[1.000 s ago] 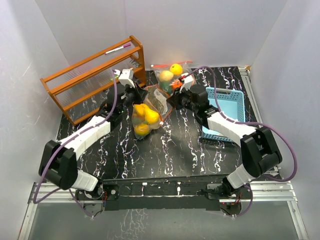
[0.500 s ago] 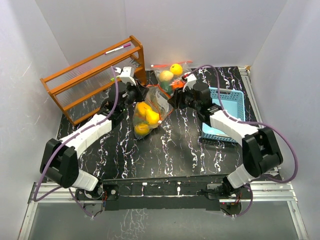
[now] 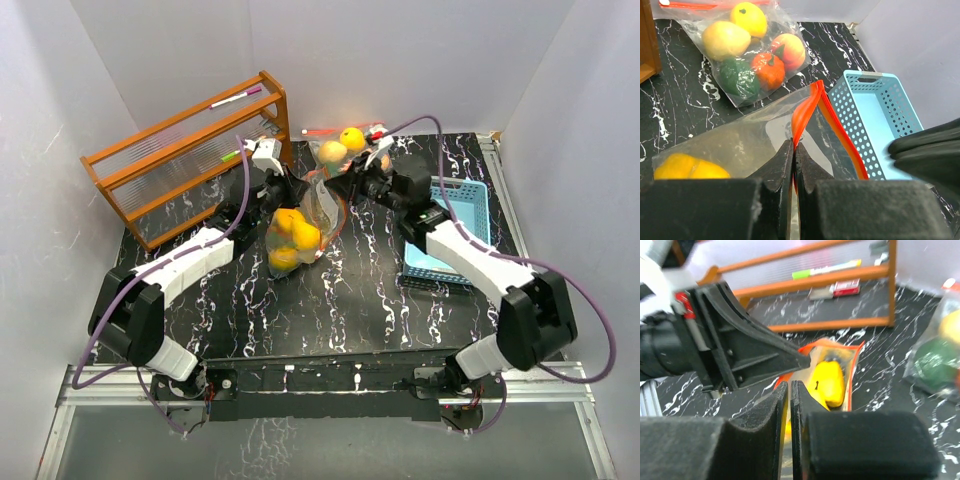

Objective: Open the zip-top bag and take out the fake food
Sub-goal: Open the zipper of the food storage bag at the center of the board, then pick up the fake fruit from the zipper food storage bag.

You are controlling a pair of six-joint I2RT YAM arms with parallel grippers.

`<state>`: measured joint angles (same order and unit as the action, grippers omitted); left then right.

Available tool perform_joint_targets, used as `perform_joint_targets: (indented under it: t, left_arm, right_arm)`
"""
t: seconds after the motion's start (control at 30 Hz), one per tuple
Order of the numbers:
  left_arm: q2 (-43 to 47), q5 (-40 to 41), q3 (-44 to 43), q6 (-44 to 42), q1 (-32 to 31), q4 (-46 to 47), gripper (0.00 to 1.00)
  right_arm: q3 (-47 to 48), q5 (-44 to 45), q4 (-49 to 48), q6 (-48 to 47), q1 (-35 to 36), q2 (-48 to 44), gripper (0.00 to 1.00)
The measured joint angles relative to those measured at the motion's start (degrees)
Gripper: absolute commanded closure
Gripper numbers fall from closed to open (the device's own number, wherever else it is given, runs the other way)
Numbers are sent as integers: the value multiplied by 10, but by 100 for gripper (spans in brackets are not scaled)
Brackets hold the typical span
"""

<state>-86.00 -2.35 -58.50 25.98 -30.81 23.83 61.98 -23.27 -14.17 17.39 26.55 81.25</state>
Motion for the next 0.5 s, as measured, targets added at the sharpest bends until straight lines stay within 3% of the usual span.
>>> perform_joint_targets:
  t: [0.37,0.43,0.5]
  left_arm:
    - [-2,-36,-5,35,-11,11,99]
    - [-9,-52,-13,39,-14,16,84]
    - [-14,-64,-17,40,-16,17,63]
  right_arm:
    - [-46,-7,-44,25,12,147,91]
    - [-49,-7,-54,29,12,166,91]
    - [-55,-7,-66,33,12,179,91]
